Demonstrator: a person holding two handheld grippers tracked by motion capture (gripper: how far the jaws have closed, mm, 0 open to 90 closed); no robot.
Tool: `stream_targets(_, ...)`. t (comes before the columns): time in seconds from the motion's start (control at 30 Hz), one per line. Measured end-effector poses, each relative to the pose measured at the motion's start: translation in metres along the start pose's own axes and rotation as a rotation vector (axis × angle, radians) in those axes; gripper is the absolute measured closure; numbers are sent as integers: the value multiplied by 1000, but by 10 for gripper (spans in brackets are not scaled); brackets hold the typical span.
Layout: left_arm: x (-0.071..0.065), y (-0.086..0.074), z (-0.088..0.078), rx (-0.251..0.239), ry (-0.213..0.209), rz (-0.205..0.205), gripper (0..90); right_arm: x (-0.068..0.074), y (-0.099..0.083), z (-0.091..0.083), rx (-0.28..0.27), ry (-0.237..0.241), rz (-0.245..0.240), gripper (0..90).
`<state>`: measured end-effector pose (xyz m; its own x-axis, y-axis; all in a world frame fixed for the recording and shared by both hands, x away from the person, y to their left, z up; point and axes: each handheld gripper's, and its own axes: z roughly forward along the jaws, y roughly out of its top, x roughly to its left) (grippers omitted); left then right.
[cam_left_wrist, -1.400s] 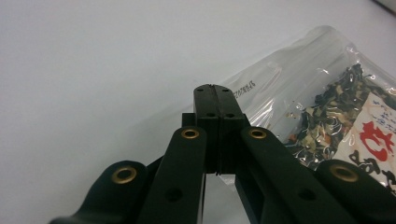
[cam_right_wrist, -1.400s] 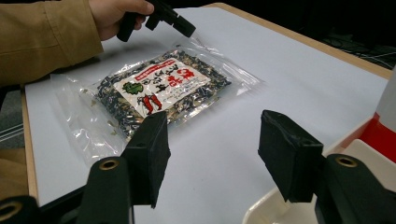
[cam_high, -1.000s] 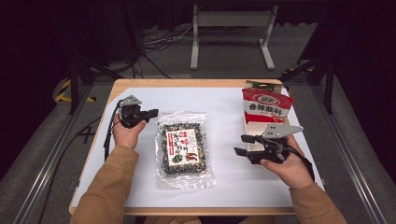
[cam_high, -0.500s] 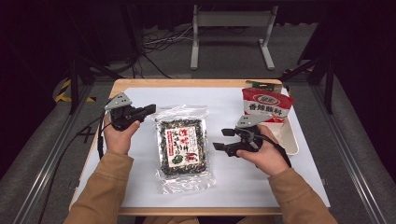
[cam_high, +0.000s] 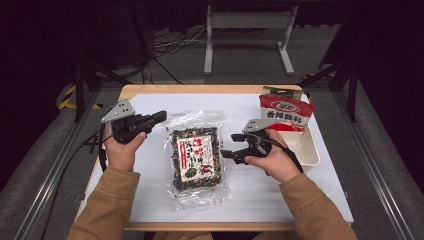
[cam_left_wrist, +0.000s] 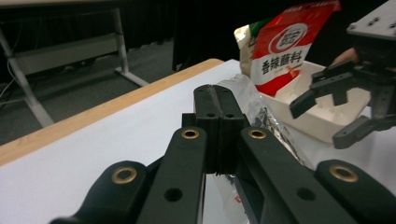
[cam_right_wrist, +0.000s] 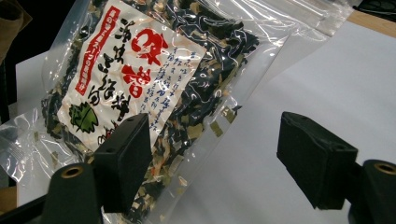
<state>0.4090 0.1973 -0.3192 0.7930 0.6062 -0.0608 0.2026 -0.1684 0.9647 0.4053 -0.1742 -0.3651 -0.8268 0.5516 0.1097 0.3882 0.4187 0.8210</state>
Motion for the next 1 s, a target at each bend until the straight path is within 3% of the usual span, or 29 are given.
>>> stream_targets(0.2, -8, 6, -7, -22, -28, 32, 900, 1, 3, 5, -20, 41, 40, 211)
stream_targets(0.37, -13, 9, -11, -34, -42, 47, 900, -1, 5, 10, -5, 51, 43, 206)
stream_targets(0.77, -18, 13, -13, -52, -74, 85, 900, -3, 14, 25, 14, 129, 18, 197)
stream_targets(1.0, -16, 12, -14, -54, -77, 75, 900, 3, 18, 30, 20, 147, -14, 233)
